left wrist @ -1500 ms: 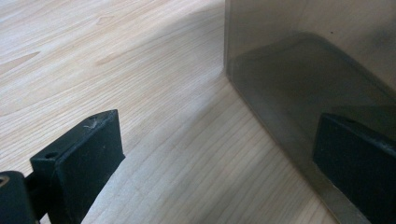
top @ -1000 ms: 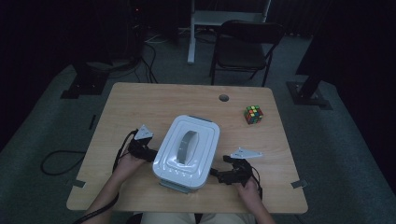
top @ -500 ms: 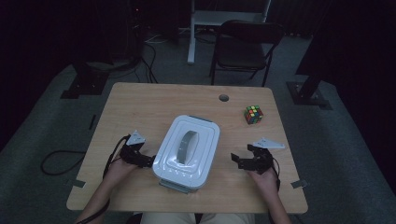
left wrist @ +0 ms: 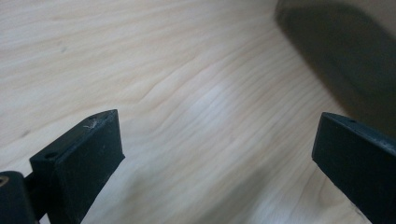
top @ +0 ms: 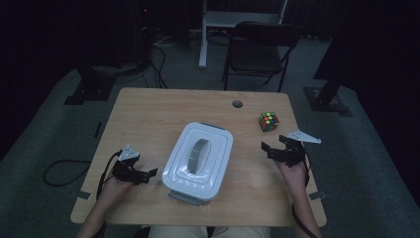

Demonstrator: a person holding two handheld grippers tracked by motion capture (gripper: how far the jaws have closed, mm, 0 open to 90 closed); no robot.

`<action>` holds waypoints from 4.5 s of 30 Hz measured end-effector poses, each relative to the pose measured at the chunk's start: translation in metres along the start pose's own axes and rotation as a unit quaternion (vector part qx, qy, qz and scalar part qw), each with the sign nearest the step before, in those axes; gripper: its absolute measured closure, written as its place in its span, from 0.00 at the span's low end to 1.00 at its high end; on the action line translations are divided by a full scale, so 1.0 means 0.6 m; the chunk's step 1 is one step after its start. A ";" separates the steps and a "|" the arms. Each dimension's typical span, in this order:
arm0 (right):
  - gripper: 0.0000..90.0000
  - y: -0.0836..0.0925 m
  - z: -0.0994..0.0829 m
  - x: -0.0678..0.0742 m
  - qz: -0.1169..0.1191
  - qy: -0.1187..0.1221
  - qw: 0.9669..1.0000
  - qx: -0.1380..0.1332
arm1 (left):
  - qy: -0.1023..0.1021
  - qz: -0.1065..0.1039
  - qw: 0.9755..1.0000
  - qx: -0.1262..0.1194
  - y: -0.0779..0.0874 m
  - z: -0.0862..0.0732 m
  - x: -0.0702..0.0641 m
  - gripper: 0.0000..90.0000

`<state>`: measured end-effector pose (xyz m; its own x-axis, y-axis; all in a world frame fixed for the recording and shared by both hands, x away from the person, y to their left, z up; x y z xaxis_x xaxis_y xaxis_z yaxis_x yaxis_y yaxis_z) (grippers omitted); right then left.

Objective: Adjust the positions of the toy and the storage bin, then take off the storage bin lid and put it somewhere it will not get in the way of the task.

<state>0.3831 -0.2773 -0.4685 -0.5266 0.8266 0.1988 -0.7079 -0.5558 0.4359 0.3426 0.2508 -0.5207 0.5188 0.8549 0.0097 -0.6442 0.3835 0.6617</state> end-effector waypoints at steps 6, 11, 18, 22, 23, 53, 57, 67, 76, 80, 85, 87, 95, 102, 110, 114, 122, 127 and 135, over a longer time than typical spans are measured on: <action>0.13 -0.010 0.016 -0.033 -0.016 -0.005 1.000 -0.009 | 0.034 0.018 0.999 -0.001 0.030 -0.026 0.014 0.03; 0.13 -0.025 0.026 -0.055 -0.031 -0.016 0.999 -0.002 | 0.038 0.038 0.998 0.011 0.047 -0.043 0.017 0.03; 0.13 -0.055 0.040 -0.078 -0.049 -0.019 0.998 0.023 | 0.035 0.049 0.998 0.031 0.051 -0.065 0.017 0.01; 0.13 -0.068 0.050 -0.087 -0.058 -0.021 0.998 0.027 | 0.013 0.051 0.997 0.050 0.046 -0.070 0.011 0.01; 0.13 -0.071 0.053 -0.089 -0.059 -0.022 0.998 0.029 | 0.008 0.052 0.997 0.056 0.044 -0.072 0.009 0.01; 0.12 -0.167 0.052 -0.148 -0.108 -0.059 0.989 0.085 | -0.007 0.060 0.997 0.047 0.042 -0.077 0.002 0.01; 0.12 -0.172 0.045 -0.150 -0.111 -0.058 0.988 0.092 | -0.007 0.060 0.997 0.047 0.042 -0.077 0.002 0.01; 0.37 -0.175 0.031 -0.155 -0.132 -0.049 0.982 0.125 | -0.006 0.060 0.997 0.047 0.042 -0.077 0.002 0.01; 0.37 -0.159 0.031 -0.146 -0.129 -0.048 0.983 0.126 | -0.003 0.063 0.997 0.048 0.041 -0.077 0.001 0.01; 0.38 -0.146 0.028 -0.139 -0.130 -0.034 0.983 0.129 | -0.001 0.066 0.997 0.048 0.041 -0.076 0.001 0.01; 0.38 -0.124 0.020 -0.129 -0.131 -0.021 0.983 0.131 | 0.006 0.073 0.996 0.048 0.039 -0.075 -0.001 0.01; 0.38 -0.119 0.019 -0.127 -0.129 -0.018 0.983 0.129 | 0.006 0.073 0.996 0.049 0.039 -0.075 -0.001 0.01; 0.38 -0.070 0.022 -0.099 -0.115 -0.004 0.987 0.109 | 0.009 0.077 0.996 0.049 0.039 -0.074 -0.002 0.01; 0.38 -0.028 0.003 -0.079 -0.110 0.005 0.988 0.104 | 0.011 0.079 0.996 0.049 0.038 -0.074 -0.003 0.01; 0.38 0.020 -0.031 -0.055 -0.104 0.008 0.990 0.099 | 0.011 0.079 0.996 0.048 0.038 -0.074 -0.003 0.01; 0.38 0.044 -0.045 -0.039 -0.096 0.013 0.991 0.093 | 0.011 0.079 0.996 0.049 0.038 -0.074 -0.003 0.01; 0.38 0.073 -0.068 -0.002 -0.083 0.029 0.992 0.092 | 0.011 0.079 0.996 0.049 0.038 -0.074 -0.003 0.01; 0.38 0.090 -0.085 0.020 -0.070 0.032 0.993 0.088 | 0.010 0.079 0.996 0.049 0.038 -0.074 -0.003 0.01; 0.38 0.103 -0.118 0.041 -0.058 0.039 0.992 0.104 | 0.011 0.079 0.996 0.049 0.038 -0.074 -0.003 0.01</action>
<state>0.2931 -0.2978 -0.4989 -0.4877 0.8700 0.0722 -0.6573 -0.4203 0.6255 0.3021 0.2737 -0.5388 0.4031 0.9092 0.1038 -0.6584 0.2094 0.7230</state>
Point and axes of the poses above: each handheld gripper's, and its own axes: y roughly backward along the jaws, z roughly out of its top, x roughly to its left, the point moved 2 cm from there along -y, roughly forward along the jaws, and after that the axes turned 7 degrees about z, right-handed, at the moved point
